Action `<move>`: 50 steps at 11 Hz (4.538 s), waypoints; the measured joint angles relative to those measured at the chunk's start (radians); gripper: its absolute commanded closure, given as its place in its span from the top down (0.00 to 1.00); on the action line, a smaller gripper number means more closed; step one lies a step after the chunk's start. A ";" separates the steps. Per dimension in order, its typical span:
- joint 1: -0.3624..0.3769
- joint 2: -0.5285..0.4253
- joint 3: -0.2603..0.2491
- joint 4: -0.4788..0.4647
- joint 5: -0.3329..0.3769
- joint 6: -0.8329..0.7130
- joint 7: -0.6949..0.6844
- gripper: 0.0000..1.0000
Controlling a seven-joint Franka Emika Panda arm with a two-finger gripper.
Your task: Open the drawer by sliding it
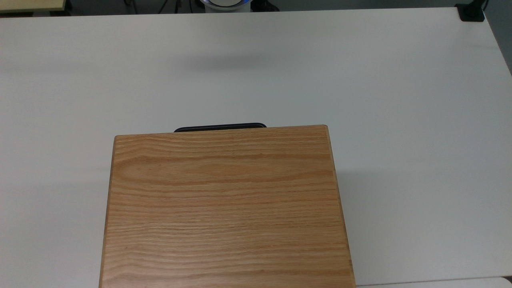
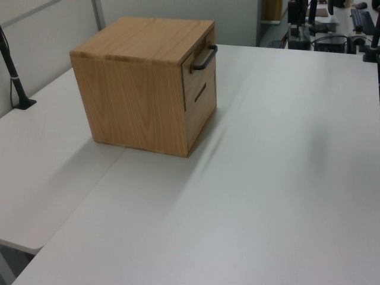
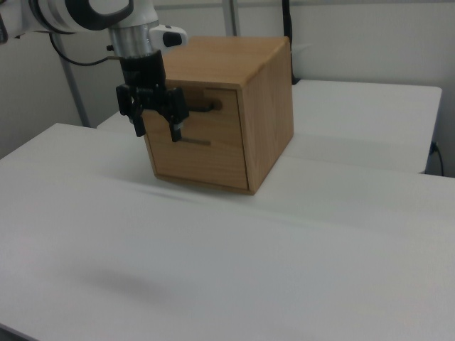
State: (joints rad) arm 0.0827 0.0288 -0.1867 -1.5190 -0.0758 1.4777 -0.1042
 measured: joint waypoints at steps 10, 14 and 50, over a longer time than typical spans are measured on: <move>-0.001 0.004 0.000 0.000 0.000 0.000 -0.010 1.00; -0.001 0.004 0.000 0.000 0.000 0.000 -0.010 1.00; 0.132 0.195 0.017 -0.184 0.368 1.080 1.330 0.00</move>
State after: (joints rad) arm 0.2151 0.2236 -0.1693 -1.7027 0.2922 2.5580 1.2258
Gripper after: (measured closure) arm 0.846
